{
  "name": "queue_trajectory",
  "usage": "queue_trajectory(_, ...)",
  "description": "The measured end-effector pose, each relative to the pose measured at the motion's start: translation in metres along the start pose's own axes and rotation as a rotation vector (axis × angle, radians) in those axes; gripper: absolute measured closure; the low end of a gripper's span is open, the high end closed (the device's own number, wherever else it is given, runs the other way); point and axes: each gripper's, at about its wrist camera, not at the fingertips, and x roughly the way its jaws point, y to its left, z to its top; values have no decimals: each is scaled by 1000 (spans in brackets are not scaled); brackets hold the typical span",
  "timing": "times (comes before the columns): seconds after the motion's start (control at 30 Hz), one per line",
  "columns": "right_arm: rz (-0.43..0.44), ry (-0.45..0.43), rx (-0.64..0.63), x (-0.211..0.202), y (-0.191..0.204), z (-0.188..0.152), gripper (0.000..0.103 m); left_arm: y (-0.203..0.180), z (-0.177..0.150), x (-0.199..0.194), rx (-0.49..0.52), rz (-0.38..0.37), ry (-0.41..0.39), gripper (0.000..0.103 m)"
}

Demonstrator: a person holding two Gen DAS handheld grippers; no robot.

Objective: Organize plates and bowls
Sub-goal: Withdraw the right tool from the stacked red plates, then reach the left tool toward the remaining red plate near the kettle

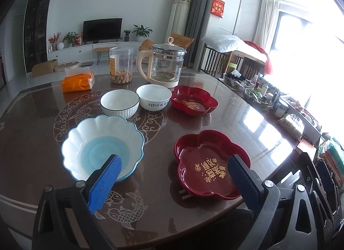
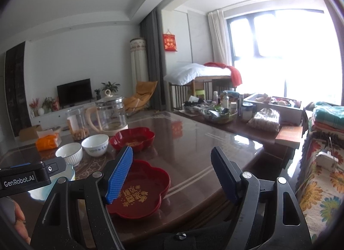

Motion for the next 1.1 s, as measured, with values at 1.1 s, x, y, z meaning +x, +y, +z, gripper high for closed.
queue_trajectory(1.1, 19, 41, 13, 4, -16, 20, 24, 24, -3, 15, -19, 12, 151, 4)
